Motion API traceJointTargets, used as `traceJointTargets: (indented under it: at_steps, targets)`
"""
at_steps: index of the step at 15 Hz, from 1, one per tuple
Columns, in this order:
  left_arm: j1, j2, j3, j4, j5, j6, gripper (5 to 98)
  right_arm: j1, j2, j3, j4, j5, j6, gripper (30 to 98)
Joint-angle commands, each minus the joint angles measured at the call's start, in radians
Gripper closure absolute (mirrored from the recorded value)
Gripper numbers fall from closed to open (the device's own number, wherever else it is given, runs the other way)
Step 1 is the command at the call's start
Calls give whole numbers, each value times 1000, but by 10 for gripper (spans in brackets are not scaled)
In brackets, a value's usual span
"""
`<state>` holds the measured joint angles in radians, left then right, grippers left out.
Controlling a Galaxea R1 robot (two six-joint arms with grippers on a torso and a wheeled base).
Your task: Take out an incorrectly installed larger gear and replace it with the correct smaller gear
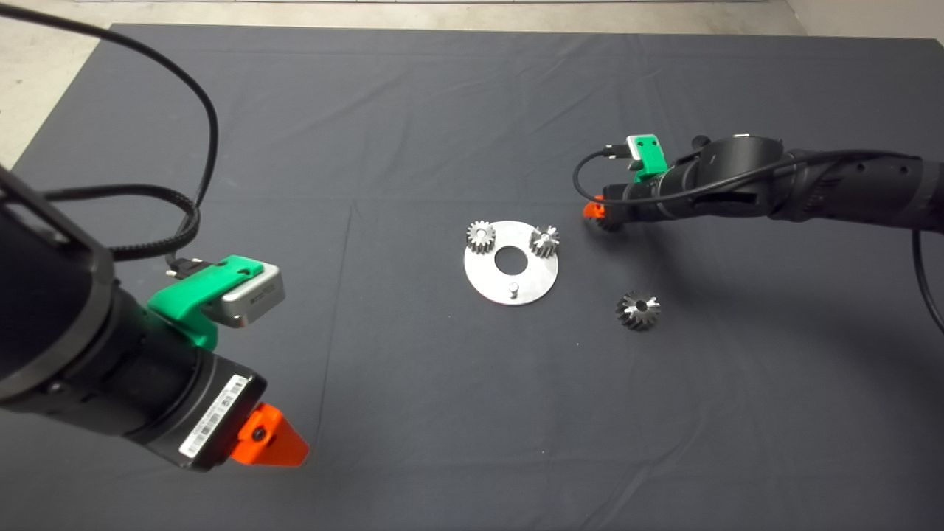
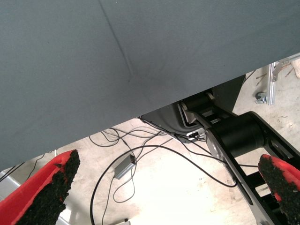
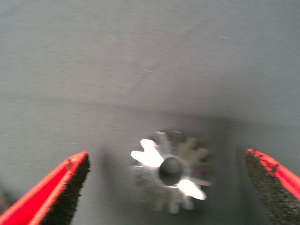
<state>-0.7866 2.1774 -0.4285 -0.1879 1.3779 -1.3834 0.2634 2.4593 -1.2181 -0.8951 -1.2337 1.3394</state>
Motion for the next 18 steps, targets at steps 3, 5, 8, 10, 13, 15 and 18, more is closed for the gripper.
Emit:
traceJointTargets:
  at_steps: [3, 5, 8, 10, 13, 15, 18]
  targets:
    - [-10, -1, 10, 2, 0, -3, 58, 14, 5, -3, -24, -1, -3, 437]
    - [-10, -1, 10, 2, 0, -3, 58, 14, 4, -1, -24, -3, -3, 483]
    - [-10, -1, 10, 2, 0, -3, 58, 7, 2, -3, -23, -3, -3, 484]
    - [-10, -1, 10, 2, 0, -3, 58, -1, 2, -3, -24, -4, -3, 534]
    - [-10, -1, 10, 2, 0, -3, 58, -3, -1, -14, -24, -3, -3, 536]
    - [-10, -1, 10, 2, 0, -3, 58, -1, -4, -16, -24, -6, -5, 581]
    - [-10, -1, 10, 2, 0, -3, 58, -2, -7, -16, -24, -4, -11, 616]
